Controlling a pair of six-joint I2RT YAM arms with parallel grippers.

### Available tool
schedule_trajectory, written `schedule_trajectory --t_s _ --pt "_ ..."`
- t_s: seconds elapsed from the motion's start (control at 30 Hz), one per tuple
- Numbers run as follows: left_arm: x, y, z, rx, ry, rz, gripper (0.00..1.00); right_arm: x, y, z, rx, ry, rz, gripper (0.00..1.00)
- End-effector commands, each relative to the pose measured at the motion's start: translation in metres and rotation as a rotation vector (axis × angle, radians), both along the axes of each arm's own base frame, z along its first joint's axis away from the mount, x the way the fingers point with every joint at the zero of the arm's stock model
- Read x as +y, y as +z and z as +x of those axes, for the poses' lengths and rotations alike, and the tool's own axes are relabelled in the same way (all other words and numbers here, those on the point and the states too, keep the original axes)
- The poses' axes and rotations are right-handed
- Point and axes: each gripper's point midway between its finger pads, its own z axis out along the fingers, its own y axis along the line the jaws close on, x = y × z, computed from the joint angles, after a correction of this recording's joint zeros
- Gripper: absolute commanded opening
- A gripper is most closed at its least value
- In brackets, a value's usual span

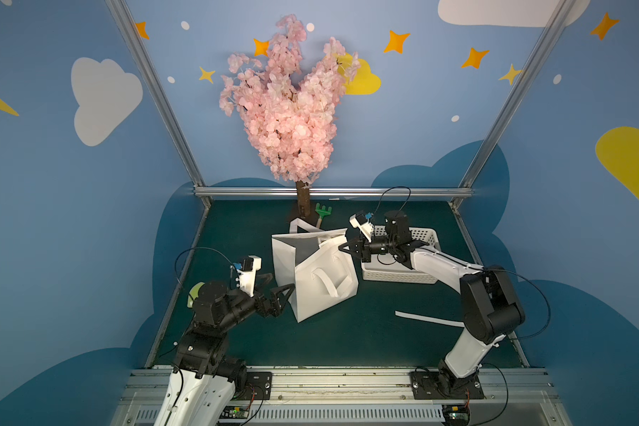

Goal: Place the ice pack in the delivery bag
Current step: Close the delivery bag at the center of the board.

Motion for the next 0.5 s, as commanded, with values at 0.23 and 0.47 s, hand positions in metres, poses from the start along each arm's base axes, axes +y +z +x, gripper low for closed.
schedule_trajectory --t_s 0.23,0.47 --pt "0.001 -0.032 0.042 0.036 0.136 0.216 1.00 0.006 0.004 0.002 -0.016 -0.002 -0.009 0.00" --pt "0.025 -0.041 0.073 0.043 0.275 0.309 1.00 0.005 0.004 0.002 -0.021 0.000 -0.012 0.00"
